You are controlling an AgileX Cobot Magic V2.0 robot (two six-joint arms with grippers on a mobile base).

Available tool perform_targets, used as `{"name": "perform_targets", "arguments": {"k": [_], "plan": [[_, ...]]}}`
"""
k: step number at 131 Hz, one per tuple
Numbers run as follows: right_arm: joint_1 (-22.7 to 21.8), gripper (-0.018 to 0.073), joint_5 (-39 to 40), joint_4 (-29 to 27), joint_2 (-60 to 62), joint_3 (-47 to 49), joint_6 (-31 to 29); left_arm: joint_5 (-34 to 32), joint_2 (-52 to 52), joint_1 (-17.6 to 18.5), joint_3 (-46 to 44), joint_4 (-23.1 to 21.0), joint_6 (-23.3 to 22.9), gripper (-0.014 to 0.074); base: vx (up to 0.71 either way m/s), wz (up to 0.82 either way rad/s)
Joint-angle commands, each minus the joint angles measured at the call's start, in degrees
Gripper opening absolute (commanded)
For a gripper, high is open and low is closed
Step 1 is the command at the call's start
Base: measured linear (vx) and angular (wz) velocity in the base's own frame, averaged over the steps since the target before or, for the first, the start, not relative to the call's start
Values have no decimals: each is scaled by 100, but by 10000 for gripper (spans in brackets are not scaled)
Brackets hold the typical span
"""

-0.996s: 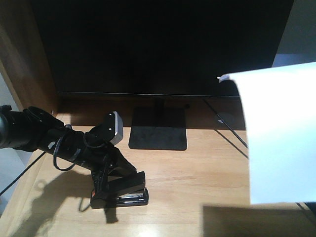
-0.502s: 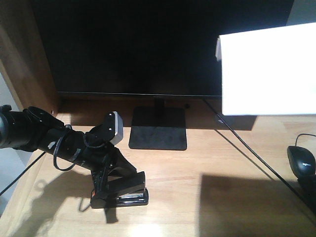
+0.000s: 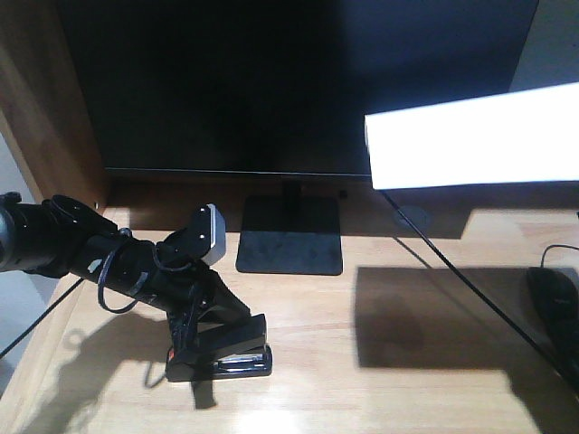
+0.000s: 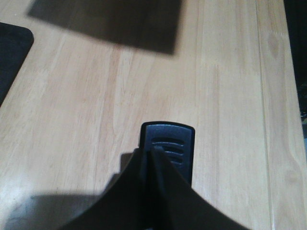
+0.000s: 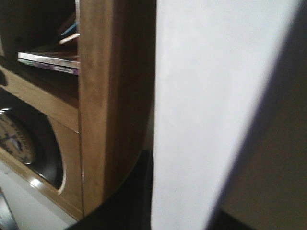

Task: Grab stapler and paper to desk for stapling
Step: 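Swing the white paper down with the right gripper onto the desk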

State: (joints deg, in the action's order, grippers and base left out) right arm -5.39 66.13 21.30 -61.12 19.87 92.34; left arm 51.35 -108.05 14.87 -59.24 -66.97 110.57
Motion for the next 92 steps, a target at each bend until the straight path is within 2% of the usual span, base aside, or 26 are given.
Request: {"name": "perform_targets", "arguments": {"k": [1, 18, 28, 92], "plan": [[-602, -2, 1103, 950, -174, 190, 542, 202, 226, 45, -117, -299, 7, -6, 0, 0], [-1187, -1, 1103, 2223, -550, 190, 1308, 202, 226, 45, -117, -299, 7, -6, 0, 0], [-1360, -1, 1103, 2743, -824, 190, 1472, 202, 226, 45, -117, -299, 7, -6, 0, 0], [-1401, 0, 1103, 6584, -2204, 190, 1519, 202, 226, 45, -117, -299, 7, -6, 0, 0]]}}
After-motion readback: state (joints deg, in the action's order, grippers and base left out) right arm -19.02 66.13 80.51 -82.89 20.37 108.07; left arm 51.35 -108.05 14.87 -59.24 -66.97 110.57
